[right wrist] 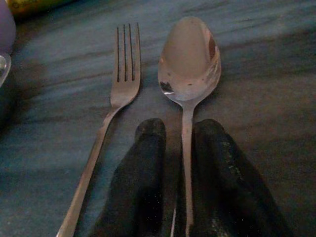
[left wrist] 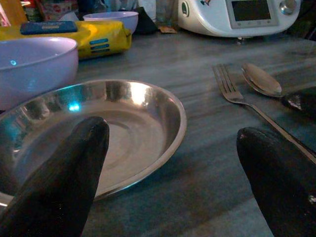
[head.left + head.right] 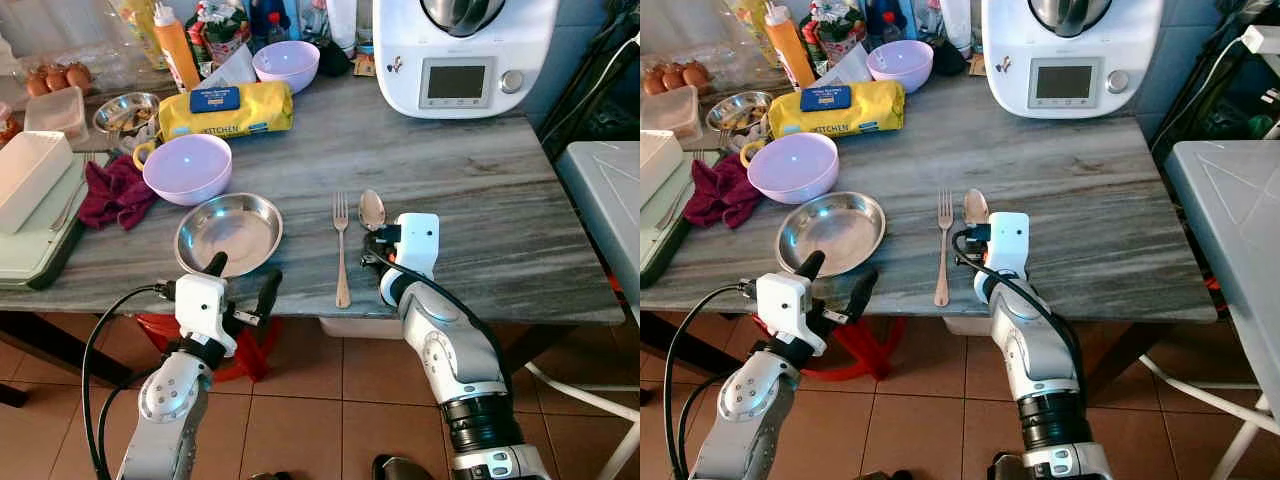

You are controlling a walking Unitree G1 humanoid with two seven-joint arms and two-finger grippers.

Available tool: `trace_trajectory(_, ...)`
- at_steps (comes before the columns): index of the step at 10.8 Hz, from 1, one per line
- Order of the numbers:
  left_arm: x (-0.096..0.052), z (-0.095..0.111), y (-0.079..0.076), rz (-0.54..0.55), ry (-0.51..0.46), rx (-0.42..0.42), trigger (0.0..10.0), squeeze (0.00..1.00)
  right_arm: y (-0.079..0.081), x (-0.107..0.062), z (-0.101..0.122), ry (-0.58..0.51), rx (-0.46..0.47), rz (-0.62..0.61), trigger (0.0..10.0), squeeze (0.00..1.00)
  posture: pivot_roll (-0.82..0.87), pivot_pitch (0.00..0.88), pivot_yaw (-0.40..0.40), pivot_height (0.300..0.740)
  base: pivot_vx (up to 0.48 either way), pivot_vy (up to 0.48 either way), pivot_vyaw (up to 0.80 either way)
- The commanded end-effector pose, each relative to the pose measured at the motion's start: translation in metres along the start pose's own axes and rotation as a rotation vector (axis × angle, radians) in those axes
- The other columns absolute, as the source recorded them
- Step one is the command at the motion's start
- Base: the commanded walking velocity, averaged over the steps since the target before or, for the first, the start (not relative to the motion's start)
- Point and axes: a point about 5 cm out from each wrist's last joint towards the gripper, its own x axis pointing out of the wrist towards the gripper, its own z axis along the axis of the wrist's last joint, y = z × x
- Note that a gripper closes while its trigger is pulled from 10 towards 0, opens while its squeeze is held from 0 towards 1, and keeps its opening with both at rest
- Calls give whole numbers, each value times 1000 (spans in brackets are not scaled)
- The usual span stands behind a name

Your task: Setting the table

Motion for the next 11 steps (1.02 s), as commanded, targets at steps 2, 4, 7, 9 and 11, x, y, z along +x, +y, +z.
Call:
trace_trajectory(2,-2,-2,1,0,14,-1,10000,0,-6,-4,-26,116,19,-36,10000,1000,-66,167,89,740,0,0,0)
trace_trajectory(4,-2,-1,1,-4,10,0,10000,0,-11,-7,-8,22,-22,-54,10000,1000,-64,161,85,740,0,0,0)
trace_trajectory(7,-2,0,6,2,3,6,10000,0,-15,-20,23,-163,-122,-60,10000,1000,-62,149,86,740,0,0,0)
trace_trajectory(9,-2,0,6,-1,1,8,10000,0,-14,-30,42,-251,-137,-59,10000,1000,-66,145,91,740,0,0,0)
trace_trajectory(11,1,3,5,-12,-10,11,10000,0,-19,-40,56,-347,-185,-89,10000,1000,-74,145,93,740,0,0,0)
